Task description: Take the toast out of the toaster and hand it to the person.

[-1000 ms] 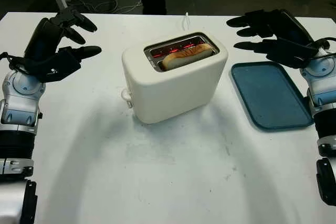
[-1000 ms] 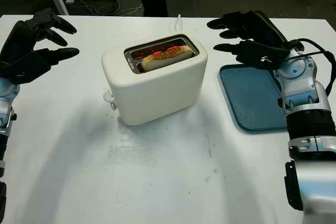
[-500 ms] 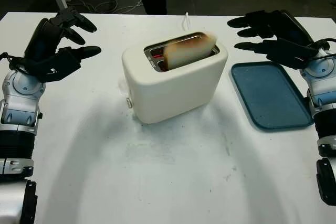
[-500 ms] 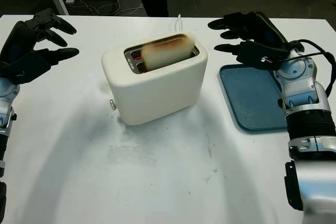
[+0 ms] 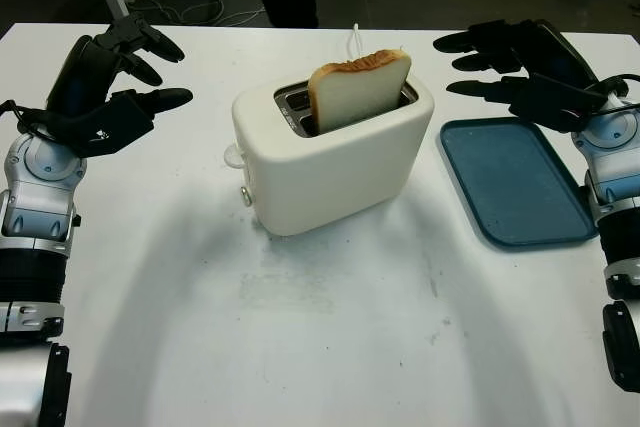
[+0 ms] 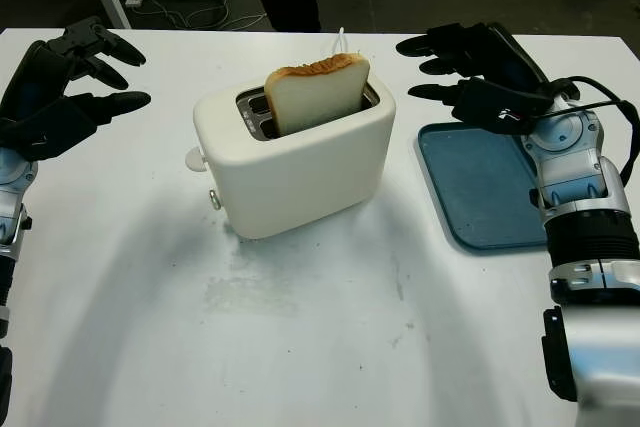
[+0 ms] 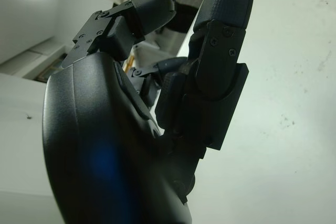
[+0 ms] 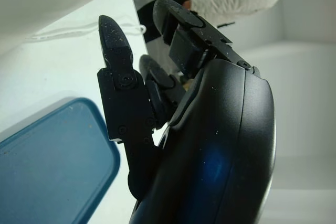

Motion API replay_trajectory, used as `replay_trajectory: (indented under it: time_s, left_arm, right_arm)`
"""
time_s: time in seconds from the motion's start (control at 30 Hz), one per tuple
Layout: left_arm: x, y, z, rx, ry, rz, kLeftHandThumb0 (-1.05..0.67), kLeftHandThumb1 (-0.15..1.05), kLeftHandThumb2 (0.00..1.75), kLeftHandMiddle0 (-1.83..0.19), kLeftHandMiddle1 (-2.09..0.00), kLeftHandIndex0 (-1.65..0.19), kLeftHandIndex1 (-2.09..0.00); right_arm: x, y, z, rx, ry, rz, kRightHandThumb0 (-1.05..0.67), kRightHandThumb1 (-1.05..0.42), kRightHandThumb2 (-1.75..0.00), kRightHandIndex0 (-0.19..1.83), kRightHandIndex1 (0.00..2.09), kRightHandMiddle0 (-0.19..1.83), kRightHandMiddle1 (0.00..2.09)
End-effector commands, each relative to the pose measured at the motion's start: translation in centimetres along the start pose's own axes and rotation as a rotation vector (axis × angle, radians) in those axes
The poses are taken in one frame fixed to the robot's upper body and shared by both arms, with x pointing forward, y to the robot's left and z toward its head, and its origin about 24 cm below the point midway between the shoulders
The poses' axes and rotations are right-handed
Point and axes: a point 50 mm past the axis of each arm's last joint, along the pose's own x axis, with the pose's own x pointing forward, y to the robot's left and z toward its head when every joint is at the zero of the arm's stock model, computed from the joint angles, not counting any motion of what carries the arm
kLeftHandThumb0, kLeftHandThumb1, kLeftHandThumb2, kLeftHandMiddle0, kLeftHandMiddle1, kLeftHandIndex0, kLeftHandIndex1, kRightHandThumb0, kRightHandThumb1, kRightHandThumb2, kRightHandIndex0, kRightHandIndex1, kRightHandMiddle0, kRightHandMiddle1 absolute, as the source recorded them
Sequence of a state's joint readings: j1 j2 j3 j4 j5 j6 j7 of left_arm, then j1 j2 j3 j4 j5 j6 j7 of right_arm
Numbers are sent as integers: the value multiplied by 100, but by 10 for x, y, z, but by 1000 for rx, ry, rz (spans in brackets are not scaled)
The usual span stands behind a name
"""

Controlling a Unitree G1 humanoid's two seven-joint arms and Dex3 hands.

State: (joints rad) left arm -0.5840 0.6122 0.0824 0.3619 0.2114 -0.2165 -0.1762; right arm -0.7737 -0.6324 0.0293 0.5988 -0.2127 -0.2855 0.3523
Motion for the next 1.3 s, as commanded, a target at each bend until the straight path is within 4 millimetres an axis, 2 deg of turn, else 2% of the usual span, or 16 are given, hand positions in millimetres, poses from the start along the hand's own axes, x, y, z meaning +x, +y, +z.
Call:
replay_trajectory:
  time_s: [0.0, 0.17, 0.33, 0.37, 0.53, 0.67, 0.7, 0.73, 0.77, 0.8, 0.83, 0.97, 1.13, 1.27]
  left_arm:
    - [2, -1, 3, -13, -9, -4, -92, 92, 4, -39, -136, -35, -123]
    - [2, -2, 3, -11, -10, -1, -92, 92, 5, -40, -137, -35, -123]
    - [2, -1, 3, -17, -5, -1, -93, 92, 5, -40, -136, -35, -122]
    - [1, -1, 3, -11, -3, -1, -93, 92, 5, -40, -136, -35, -122]
    - [1, 0, 2, -7, -1, -5, -93, 92, 6, -42, -133, -36, -120]
    - [1, -1, 2, -14, -2, 2, -94, 92, 5, -43, -133, -37, -120]
    - [1, -1, 2, -16, -4, 2, -94, 92, 5, -43, -133, -37, -120]
    - [1, -1, 2, -13, -6, 2, -93, 92, 5, -42, -133, -37, -120]
    - [1, -1, 2, -10, -6, 1, -93, 92, 6, -42, -134, -36, -121]
    - [1, -2, 2, -6, -5, -1, -93, 92, 6, -41, -135, -35, -121]
    - [1, -2, 2, -3, -5, -2, -93, 92, 6, -41, -135, -35, -121]
    - [1, -1, 1, -3, -2, 0, -94, 92, 7, -42, -134, -35, -121]
    - [0, -1, 0, -8, 1, 1, -94, 92, 6, -41, -133, -35, -121]
    - [0, -1, 0, -1, 3, 1, -93, 92, 6, -41, -133, -36, -121]
  right_arm:
    - [1, -5, 5, 18, -38, -25, -40, -89, 0, 81, 1, 75, 1]
    - [10, -30, 37, -31, -142, -75, -36, -74, 0, 81, 1, 75, 1]
    - [21, -52, 73, 8, -259, -100, -36, -63, 0, 80, 1, 75, 1]
    - [24, -56, 81, 29, -299, -110, -38, -61, 0, 82, 2, 77, 2]
    - [31, -62, 114, 53, -446, -85, -70, -56, -1, 87, 9, 83, 7]
    - [36, -58, 130, -20, -476, 44, -89, -54, -1, 76, 14, 78, 7]
    - [38, -55, 133, -43, -476, 88, -97, -57, -1, 63, 32, 73, 8]
    - [40, -51, 135, -64, -468, 126, -100, -58, 0, 43, 64, 68, 9]
    - [43, -46, 137, -90, -455, 154, -102, -60, 0, 27, 86, 65, 10]
    - [45, -41, 139, -109, -447, 182, -103, -60, 0, 16, 103, 61, 12]
    - [47, -37, 141, -128, -445, 202, -103, -60, 0, 11, 108, 60, 13]
    - [52, -21, 142, -189, -455, 238, -94, -62, 0, 17, 110, 61, 18]
    - [58, -7, 144, -236, -428, 309, -81, -61, 0, 20, 94, 57, 19]
    - [59, 2, 146, -281, -431, 340, -81, -62, 0, 23, 87, 57, 18]
